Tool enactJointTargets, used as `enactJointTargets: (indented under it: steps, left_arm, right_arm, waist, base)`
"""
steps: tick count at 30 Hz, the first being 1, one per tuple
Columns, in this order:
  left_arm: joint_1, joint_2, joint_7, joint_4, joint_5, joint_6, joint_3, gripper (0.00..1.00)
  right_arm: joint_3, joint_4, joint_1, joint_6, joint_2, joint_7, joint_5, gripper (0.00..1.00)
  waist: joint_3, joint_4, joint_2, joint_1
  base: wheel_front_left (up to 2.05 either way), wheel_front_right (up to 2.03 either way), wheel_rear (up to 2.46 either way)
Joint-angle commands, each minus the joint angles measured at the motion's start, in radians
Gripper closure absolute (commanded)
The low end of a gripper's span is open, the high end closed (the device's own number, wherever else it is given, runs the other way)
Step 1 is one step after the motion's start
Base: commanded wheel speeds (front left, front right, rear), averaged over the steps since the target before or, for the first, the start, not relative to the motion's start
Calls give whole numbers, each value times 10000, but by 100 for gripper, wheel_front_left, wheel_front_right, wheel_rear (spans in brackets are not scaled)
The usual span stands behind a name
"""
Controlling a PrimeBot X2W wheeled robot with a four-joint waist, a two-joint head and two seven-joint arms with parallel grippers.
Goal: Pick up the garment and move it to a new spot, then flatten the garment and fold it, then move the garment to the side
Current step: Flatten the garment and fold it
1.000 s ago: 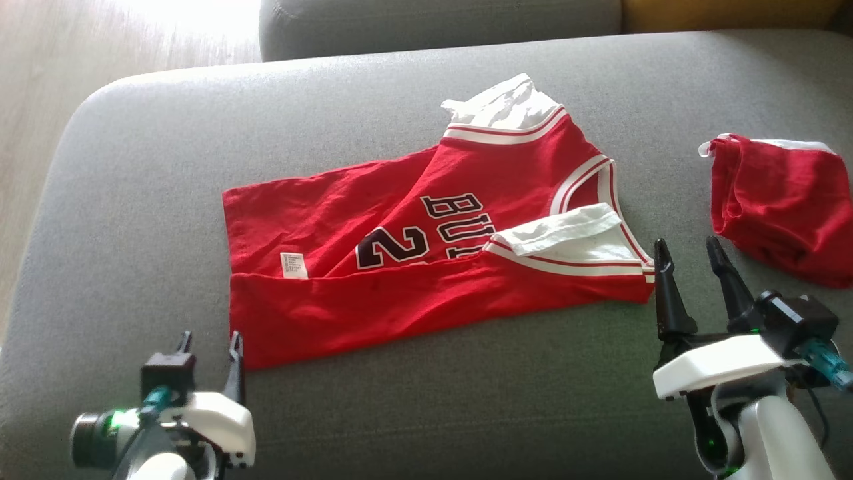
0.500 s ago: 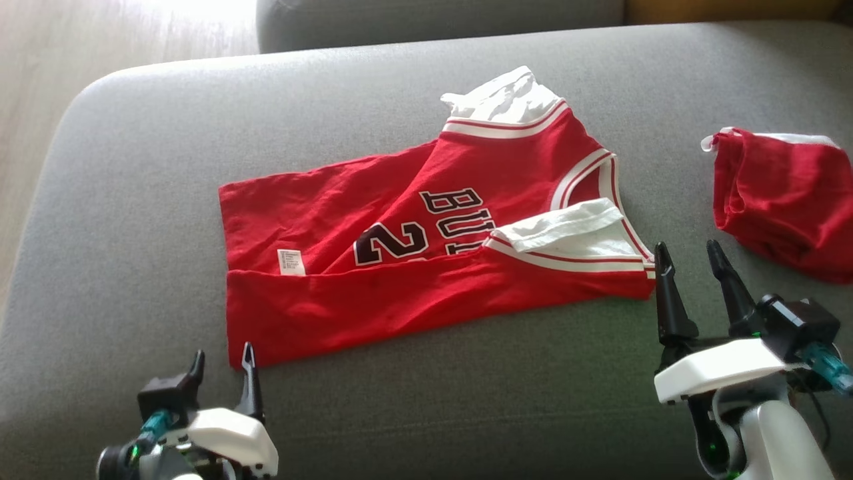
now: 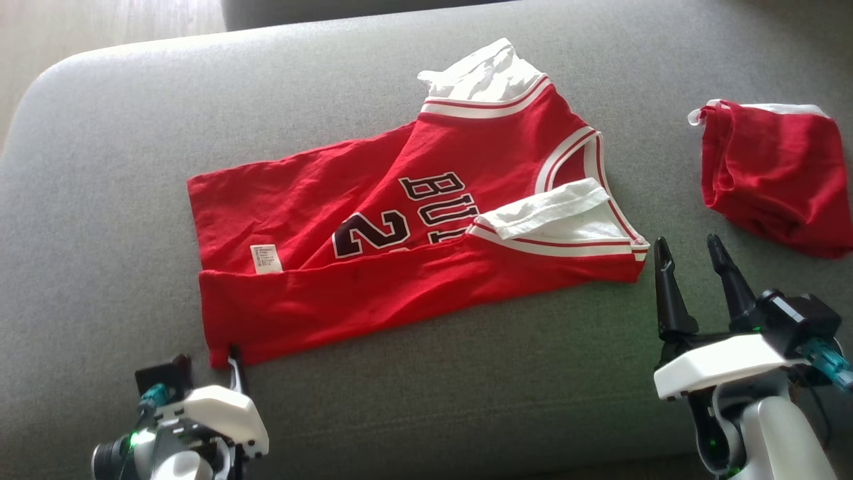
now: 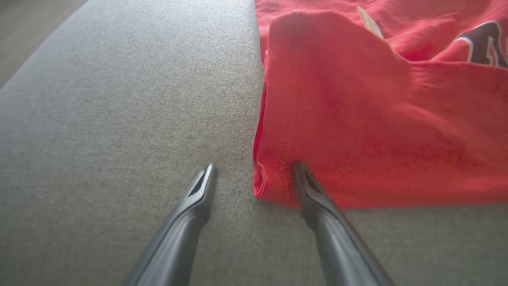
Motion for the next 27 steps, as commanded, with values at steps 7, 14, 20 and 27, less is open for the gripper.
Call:
enactJointTargets:
  steps: [7,14,20,27]
  left_arm:
    - [-615,82,381,381,20,-439,39,100]
    - [-791,238,-136,79,231,-536,-47,100]
    - [-853,283,-332,-486,487,-423,-156,100]
    - [-865,303,-395,-830,599,-380,-256,100]
  right_arm:
    - [89,-62,-518,-4,9,88,39,0]
    - [-256,1209,-946,-4,9,489,712,0]
    - [-481,2899,-1716,-4,9,758,1681,0]
    - [-439,5119,-2761,-4,9,642,2254,0]
  waist:
    - [83,-46,0,0]
    - [50,260,0,0]
    - [99,545,0,0]
    - [241,757,0,0]
  base:
    - [0,0,0]
    - [0,0,0]
    - [0,0,0]
    - [0,0,0]
